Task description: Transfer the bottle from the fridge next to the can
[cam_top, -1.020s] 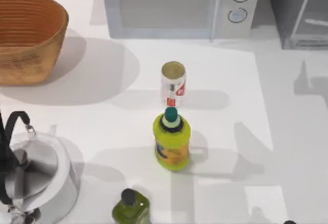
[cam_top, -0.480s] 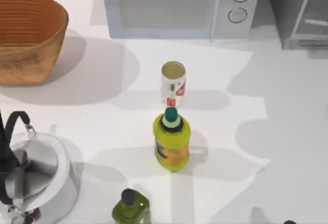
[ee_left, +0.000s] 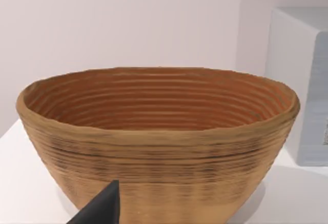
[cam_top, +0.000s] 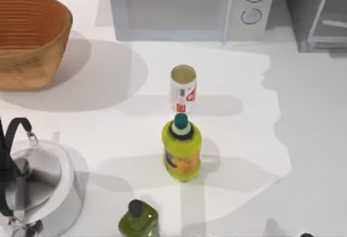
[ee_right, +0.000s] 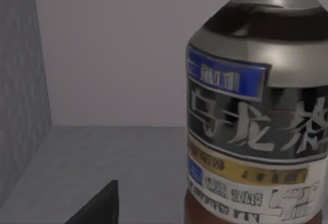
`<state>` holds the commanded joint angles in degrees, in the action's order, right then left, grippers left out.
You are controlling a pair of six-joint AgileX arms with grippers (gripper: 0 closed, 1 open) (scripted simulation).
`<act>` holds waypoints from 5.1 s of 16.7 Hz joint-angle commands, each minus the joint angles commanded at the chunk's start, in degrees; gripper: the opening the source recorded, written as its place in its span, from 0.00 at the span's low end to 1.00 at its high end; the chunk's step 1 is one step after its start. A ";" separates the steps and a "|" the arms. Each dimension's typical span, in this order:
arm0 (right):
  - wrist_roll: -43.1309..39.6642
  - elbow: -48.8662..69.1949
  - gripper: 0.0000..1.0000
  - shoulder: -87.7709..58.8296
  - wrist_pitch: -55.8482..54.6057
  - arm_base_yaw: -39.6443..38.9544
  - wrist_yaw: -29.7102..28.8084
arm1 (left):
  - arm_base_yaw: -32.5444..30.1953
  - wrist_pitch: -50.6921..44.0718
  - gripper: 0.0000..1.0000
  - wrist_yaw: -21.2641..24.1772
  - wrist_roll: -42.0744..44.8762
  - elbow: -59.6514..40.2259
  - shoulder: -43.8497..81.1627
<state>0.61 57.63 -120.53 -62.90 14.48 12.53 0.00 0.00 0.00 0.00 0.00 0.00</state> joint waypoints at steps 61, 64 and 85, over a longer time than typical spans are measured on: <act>0.32 -6.09 0.00 13.29 9.06 1.61 2.10 | 0.00 0.00 1.00 0.00 0.00 0.00 0.00; 0.29 -14.18 0.00 19.23 6.16 2.96 3.23 | 0.00 0.00 1.00 0.00 0.00 0.00 0.00; -0.30 -19.62 0.00 7.00 -11.88 -40.82 -40.36 | 0.00 0.00 1.00 0.00 0.00 0.00 0.00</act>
<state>0.31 38.02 -113.54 -74.77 -26.34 -27.83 0.00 0.00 0.00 0.00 0.00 0.00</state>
